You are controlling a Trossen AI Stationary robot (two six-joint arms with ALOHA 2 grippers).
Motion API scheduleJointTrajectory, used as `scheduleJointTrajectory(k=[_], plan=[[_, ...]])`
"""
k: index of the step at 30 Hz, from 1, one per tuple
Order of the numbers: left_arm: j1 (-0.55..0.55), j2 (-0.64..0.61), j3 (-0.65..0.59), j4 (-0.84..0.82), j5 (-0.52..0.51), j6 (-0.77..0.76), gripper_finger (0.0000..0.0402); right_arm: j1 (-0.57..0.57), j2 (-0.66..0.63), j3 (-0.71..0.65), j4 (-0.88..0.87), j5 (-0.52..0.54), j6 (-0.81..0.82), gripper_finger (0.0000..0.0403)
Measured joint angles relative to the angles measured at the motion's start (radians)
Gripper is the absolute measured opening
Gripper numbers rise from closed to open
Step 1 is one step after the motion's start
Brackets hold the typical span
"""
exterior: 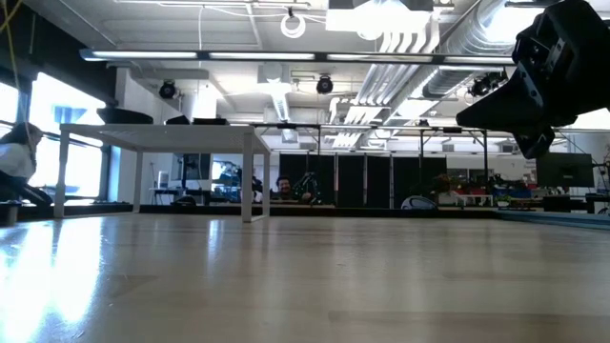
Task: Pick & Place Mini shaped plates
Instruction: Stack the black square plate on the top of the stacked black square plates on the shelf
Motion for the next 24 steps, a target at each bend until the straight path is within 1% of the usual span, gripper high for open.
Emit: scheduleJointTrajectory(k=[4, 8, 12, 17, 19, 24], plan=[[0.001, 0.000, 0.007, -0.001, -0.009, -0.001, 0.0073, 0.000, 0.000, 0.000, 0.000, 0.000, 0.000, 0.0000], [0.001, 0.000, 0.021, 0.003, -0.041, -0.020, 0.0041, 0.000, 0.000, 0.000, 0.000, 0.004, -0.007, 0.0000], [0.002, -0.002, 0.022, 0.017, -0.025, -0.031, 0.0008, 0.000, 0.000, 0.000, 0.000, 0.004, -0.011, 0.0000], [0.020, -0.015, 0.022, 0.015, -0.024, -0.079, 0.0008, 0.000, 0.000, 0.000, 0.000, 0.004, -0.010, 0.0000], [0.043, -0.037, 0.027, 0.011, -0.057, -0.118, 0.0005, 0.000, 0.000, 0.000, 0.000, 0.004, -0.010, 0.0000], [0.121, -0.162, 0.032, 0.017, -0.180, -0.209, 0.0002, 0.000, 0.000, 0.000, 0.003, 0.004, -0.010, 0.0000]])
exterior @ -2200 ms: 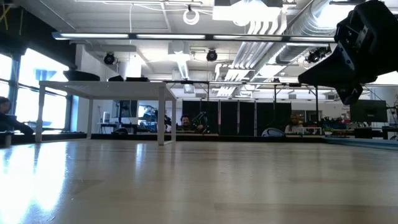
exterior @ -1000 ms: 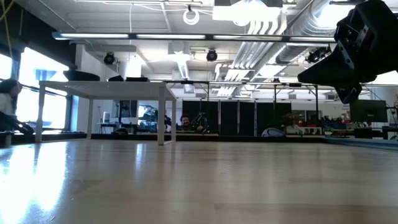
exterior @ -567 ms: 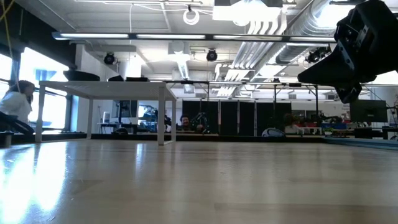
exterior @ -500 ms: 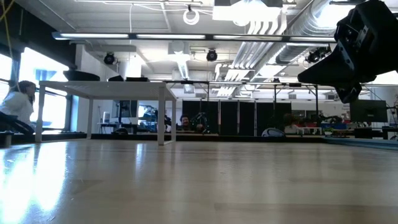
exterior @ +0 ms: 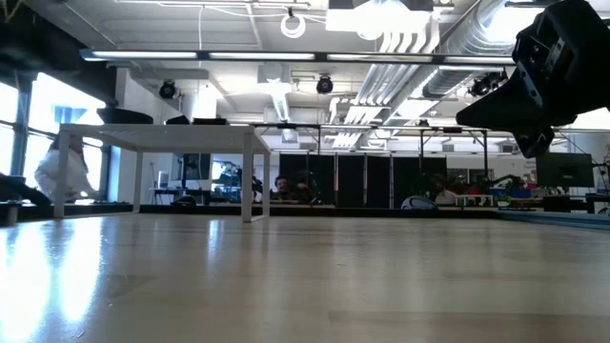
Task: Pick & Place Mini shaped plates
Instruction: Stack the black square plate on the top of the stacked black square plates on the shelf
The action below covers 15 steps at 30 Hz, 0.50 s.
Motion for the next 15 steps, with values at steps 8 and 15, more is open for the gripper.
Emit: scheduleJointTrajectory(k=[8, 15], plan=[[0.210, -0.275, -0.001, 0.018, -0.150, -0.143, 0.0001, 0.000, 0.000, 0.000, 0.005, -0.012, 0.000, 0.0000], [0.437, -0.499, -0.001, 0.042, -0.237, -0.264, 0.0001, 0.000, 0.000, 0.000, 0.005, -0.016, 0.000, 0.0000]])
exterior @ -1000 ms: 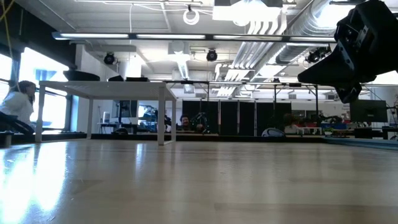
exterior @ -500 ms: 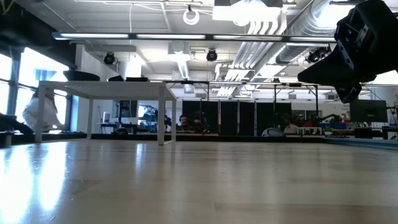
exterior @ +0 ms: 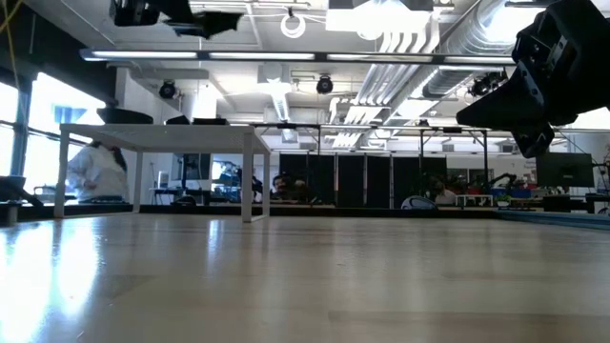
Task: Pick & Place Mini shaped plates
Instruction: Stack the black square plate on the top of the stacked black square plates on the shelf
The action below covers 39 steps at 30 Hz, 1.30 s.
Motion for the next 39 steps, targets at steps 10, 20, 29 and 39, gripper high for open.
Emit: scheduleJointTrajectory(k=[10, 20, 29, 39], plan=[[0.481, -0.118, -0.002, -0.066, 0.022, -0.155, 0.0001, 0.000, 0.000, 0.000, 0.024, -0.010, -0.008, 0.0000], [0.897, -0.097, -0.002, -0.032, 0.226, -0.008, 0.0000, 0.000, 0.000, 0.000, 0.042, -0.039, -0.015, 0.0000], [1.021, -0.079, -0.001, -0.041, 0.292, 0.047, 0.0000, 0.000, 0.000, 0.000, 0.045, -0.053, -0.026, 0.0000], [1.095, -0.006, -0.001, 0.008, 0.377, 0.121, 0.0000, 0.000, 0.000, 0.000, 0.050, -0.055, -0.026, 0.0000]])
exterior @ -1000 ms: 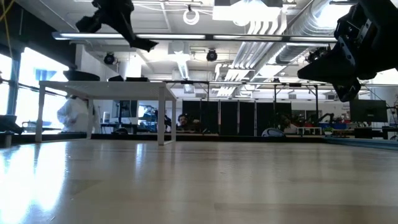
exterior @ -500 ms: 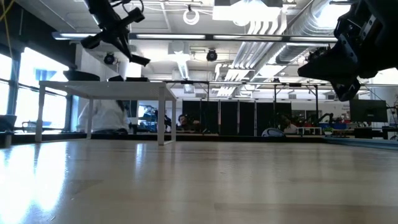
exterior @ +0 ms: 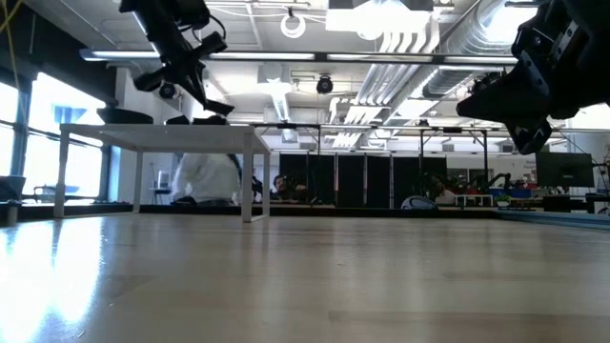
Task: Pick & Place Mini shaped plates
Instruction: Stack the black square plate on the top of the stacked black square plates on the shelf
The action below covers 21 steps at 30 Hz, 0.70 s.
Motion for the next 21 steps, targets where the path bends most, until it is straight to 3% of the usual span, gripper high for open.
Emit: scheduleJointTrajectory(k=[14, 21], plan=[[0.025, 0.035, 0.000, -0.007, 0.007, 0.038, 0.0003, 0.000, 0.000, 0.000, 0.001, 0.000, -0.007, 0.0000], [0.024, 0.035, 0.000, -0.005, 0.009, 0.042, 0.0054, 0.000, 0.000, 0.000, 0.001, 0.000, -0.007, 0.0000]])
